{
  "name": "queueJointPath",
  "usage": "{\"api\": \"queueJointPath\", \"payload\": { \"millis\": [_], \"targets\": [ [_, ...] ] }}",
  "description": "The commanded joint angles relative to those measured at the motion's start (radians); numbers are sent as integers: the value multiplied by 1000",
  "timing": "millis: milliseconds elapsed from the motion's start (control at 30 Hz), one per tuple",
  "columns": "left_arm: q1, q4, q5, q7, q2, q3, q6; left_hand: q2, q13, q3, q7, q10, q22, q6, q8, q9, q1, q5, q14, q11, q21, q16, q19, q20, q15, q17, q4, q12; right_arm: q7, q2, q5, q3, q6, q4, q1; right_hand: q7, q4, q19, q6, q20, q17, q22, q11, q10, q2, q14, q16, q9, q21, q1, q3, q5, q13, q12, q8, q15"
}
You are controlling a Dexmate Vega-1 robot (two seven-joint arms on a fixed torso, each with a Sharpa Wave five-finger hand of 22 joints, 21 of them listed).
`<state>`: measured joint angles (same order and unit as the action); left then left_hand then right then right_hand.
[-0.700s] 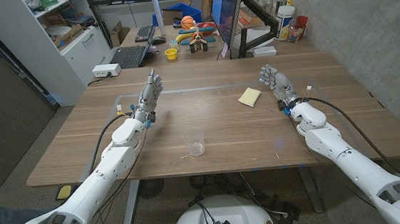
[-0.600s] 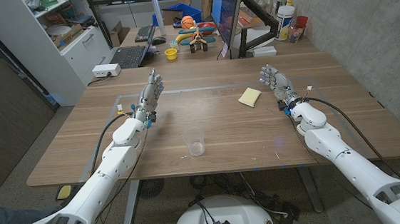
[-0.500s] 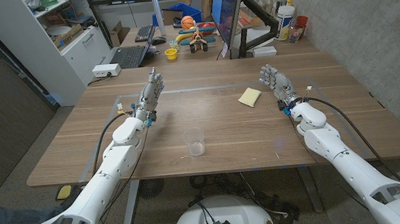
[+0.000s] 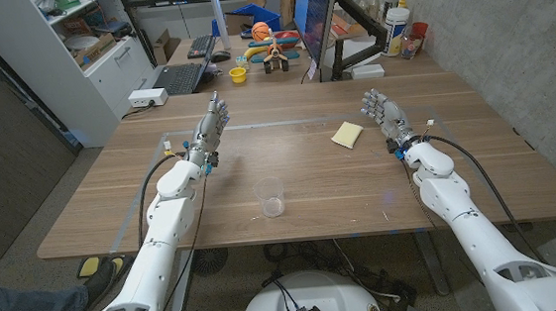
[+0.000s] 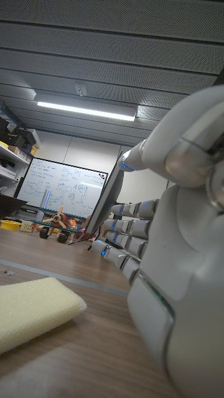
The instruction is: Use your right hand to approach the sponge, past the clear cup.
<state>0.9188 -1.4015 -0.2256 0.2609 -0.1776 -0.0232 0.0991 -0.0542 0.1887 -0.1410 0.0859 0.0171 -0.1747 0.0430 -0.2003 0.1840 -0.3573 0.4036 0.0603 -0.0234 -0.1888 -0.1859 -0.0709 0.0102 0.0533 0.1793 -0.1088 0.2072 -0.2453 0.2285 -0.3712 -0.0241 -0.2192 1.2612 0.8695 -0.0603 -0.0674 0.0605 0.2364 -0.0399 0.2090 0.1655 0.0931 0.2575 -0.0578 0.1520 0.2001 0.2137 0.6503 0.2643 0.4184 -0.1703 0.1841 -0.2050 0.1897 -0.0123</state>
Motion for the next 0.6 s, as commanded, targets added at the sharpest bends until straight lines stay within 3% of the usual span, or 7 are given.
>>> {"api": "queueJointPath", "payload": {
  "millis": [33, 600],
  "targets": [
    [12, -41, 113, 73, 122, -124, -46, -5, 4, -9, 9, -3, -5, -4, -4, 2, -8, 4, 6, -9, -6, -5, -9, 1, 1, 5, 2, 4, -65, -70, 139, 82, 8, 1, 4, 3, -4, 12, 13, -12, 2, 4, -2, 8, -9, 8, 7, 0, -4, 2, 2, -5, 3, -6, 3, 1],
    [22, -56, 166, 111, 168, -167, -57, -10, 4, -11, 8, -4, -5, -6, -3, 2, -12, 2, 6, -10, -7, -5, -10, 0, 1, 5, 3, 4, -117, -118, 174, 129, -47, -50, -14, 15, -9, 31, 24, -18, -5, 5, -19, 21, 0, 19, 8, -7, -11, -4, -6, -5, 2, -11, 7, 16]
  ]
}}
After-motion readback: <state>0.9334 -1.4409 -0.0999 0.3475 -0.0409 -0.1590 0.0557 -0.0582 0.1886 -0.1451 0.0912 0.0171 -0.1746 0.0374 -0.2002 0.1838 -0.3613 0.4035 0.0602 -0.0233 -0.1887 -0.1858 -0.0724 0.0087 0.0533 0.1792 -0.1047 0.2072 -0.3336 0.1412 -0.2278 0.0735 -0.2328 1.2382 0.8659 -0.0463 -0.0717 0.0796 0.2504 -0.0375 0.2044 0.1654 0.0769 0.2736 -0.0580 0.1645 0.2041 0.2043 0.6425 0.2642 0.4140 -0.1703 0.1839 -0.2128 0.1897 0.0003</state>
